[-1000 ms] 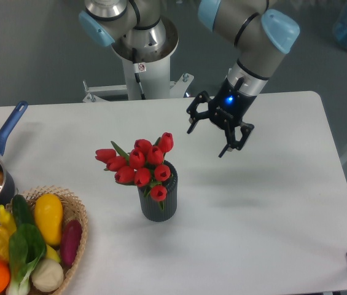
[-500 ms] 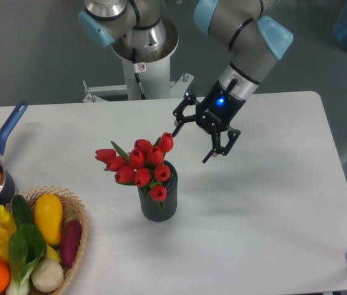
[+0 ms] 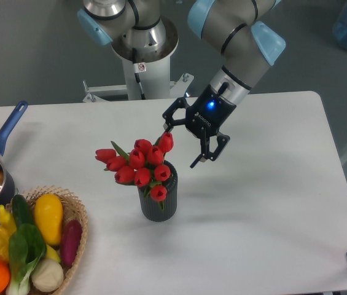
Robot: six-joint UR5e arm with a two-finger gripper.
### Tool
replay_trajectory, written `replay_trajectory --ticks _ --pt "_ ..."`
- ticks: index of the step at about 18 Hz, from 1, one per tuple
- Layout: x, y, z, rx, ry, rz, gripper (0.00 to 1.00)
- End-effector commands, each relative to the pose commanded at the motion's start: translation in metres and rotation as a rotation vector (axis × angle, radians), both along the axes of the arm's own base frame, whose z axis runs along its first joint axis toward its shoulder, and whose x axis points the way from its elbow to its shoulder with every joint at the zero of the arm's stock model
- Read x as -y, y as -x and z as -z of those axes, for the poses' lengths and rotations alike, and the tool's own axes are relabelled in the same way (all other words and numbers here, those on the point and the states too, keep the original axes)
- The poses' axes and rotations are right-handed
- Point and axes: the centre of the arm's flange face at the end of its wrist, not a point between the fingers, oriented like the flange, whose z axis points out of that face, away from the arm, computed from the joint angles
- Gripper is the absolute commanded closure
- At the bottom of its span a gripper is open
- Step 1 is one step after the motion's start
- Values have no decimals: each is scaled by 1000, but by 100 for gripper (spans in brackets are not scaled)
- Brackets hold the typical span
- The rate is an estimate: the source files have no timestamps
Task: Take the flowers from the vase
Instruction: 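Lower the open gripper around the tulip stems above the vase rim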
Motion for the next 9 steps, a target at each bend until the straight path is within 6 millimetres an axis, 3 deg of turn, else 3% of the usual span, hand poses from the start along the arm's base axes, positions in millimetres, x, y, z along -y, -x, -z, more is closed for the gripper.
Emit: replay_trajectory --ticks 9 --pt "-18 -2 5 -30 -18 30 0"
